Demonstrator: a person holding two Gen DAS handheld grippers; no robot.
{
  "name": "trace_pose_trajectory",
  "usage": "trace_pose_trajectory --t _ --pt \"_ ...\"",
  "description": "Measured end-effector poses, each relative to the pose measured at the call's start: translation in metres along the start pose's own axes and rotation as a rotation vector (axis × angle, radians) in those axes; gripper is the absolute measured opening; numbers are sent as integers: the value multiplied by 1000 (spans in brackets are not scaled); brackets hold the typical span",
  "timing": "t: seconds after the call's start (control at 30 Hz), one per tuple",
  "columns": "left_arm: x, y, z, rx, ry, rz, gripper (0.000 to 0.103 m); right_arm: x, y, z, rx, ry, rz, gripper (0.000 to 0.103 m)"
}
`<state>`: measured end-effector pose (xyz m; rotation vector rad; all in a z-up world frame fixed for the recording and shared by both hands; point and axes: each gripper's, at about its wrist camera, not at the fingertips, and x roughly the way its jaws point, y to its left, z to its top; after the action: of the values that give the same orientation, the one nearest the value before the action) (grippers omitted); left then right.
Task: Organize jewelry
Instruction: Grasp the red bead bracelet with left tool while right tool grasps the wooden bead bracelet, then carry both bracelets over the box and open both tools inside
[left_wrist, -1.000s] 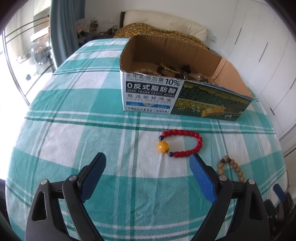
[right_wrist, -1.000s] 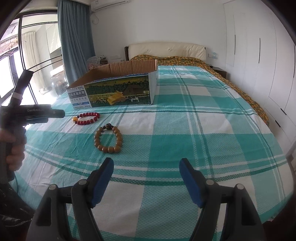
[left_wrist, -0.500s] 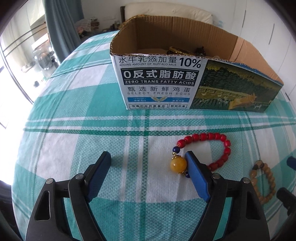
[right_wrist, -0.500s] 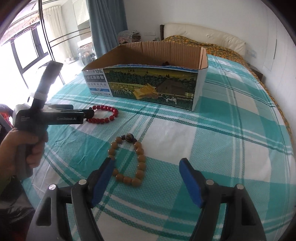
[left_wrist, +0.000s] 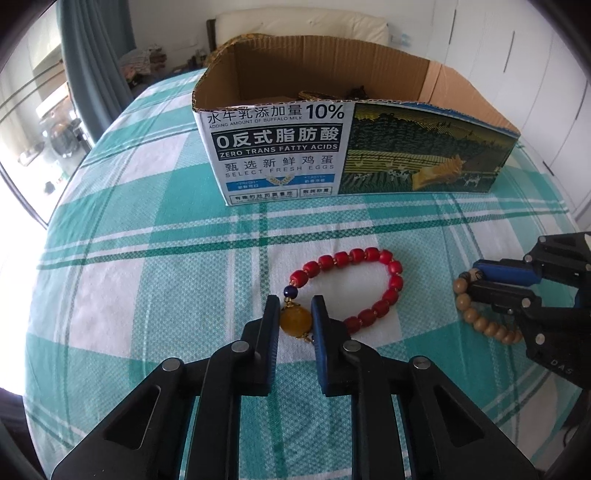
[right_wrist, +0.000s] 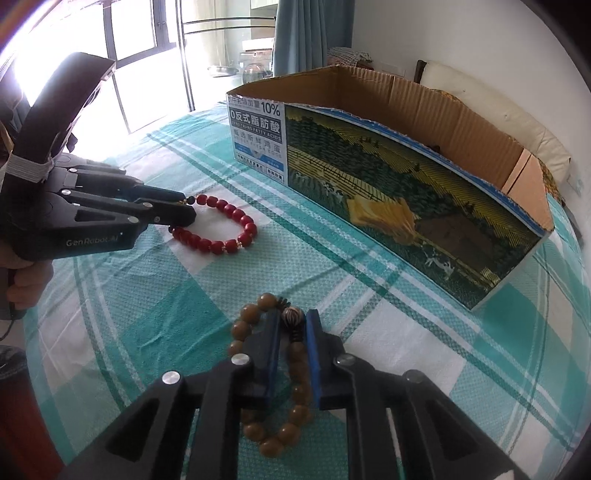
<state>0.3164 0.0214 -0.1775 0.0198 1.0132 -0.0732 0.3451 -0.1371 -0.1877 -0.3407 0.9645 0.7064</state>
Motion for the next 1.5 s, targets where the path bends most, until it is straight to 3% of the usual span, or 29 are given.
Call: trace_pose_trajectory --t 0.23,0.5,0.73,1.5 --pt "-33 9 5 -50 -70 -67 16 -52 -14 -15 200 -95 11 14" --pt "-78 5 15 -83 -148 -118 16 -109 -12 -24 304 -175 -26 14" --pt "-92 10 13 -108 -128 -158 16 -140 -12 -35 380 -204 -39 14" --pt "-123 9 10 -105 -154 -165 16 -178 -12 -23 394 -240 -59 14"
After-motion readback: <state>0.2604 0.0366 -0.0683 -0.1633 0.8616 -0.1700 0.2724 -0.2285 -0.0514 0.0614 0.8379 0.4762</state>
